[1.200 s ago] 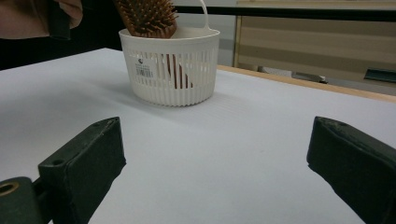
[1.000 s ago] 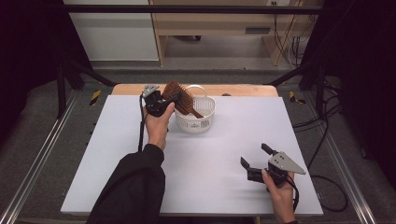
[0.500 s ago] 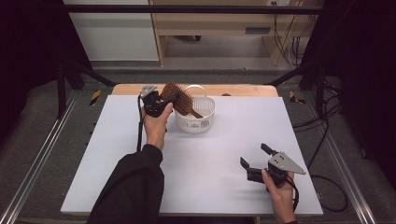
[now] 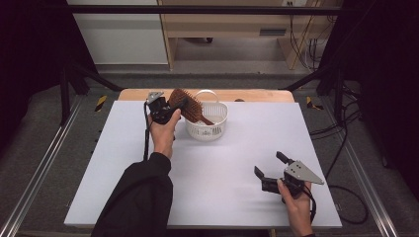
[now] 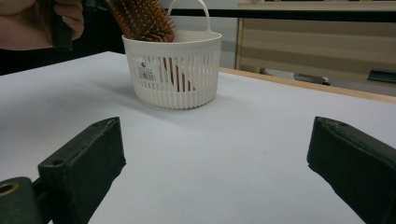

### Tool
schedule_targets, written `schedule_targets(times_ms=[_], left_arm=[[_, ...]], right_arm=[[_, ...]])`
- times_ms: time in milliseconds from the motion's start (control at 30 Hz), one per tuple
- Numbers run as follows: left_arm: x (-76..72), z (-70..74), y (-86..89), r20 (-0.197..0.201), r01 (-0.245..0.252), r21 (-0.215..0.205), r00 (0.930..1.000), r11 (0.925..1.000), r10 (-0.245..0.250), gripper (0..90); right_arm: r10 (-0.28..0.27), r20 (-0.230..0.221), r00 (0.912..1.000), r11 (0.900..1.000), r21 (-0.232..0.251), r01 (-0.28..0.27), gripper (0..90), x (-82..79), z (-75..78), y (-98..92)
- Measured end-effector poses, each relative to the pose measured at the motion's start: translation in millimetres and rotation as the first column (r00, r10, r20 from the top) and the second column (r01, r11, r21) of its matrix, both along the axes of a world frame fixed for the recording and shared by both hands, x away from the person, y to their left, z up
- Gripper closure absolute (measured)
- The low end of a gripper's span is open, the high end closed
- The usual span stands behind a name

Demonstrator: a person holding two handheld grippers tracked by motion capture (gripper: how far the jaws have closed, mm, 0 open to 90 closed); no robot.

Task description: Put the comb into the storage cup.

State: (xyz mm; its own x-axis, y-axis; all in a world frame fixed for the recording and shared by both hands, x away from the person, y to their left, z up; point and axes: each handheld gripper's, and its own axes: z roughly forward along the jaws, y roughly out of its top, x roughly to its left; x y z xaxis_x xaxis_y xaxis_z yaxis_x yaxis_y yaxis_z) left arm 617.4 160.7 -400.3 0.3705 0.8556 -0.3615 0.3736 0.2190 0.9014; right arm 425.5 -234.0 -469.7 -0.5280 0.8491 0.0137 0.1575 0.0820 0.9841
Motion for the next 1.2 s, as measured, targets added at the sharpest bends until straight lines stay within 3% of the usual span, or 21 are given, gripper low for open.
schedule_targets(times_ms=[267, 367, 467, 1200], left_arm=[[-0.6, 0.1, 1.0, 0.009, 0.001, 0.011, 1.0, 0.9999, -0.001, 40.1], [-0.3, 1.2, 1.4, 0.012, -0.001, 0.048, 0.9999, 0.9989, 0.001, 39.6], [-0.8, 2.0, 2.6, 0.011, 0.018, 0.026, 0.9998, 0.9995, -0.018, 39.8], [0.8, -0.3, 4.0, 0.018, 0.009, 0.048, 0.9998, 0.9988, -0.01, 36.7]], right_arm=[[0.007, -0.003, 1.0, 1.0, 0.0, -0.007, 4.5, 0.1, -0.3, 0.3], [0.005, -0.006, 1.0, 1.0, -0.001, -0.005, 4.4, 0.3, -0.4, 0.5], [0.007, -0.003, 1.0, 1.0, -0.004, -0.007, 4.5, 0.2, -0.5, 1.0], [0.012, -0.009, 0.9999, 1.0, -0.012, -0.012, 4.4, 0.9, -1.2, 2.5]])
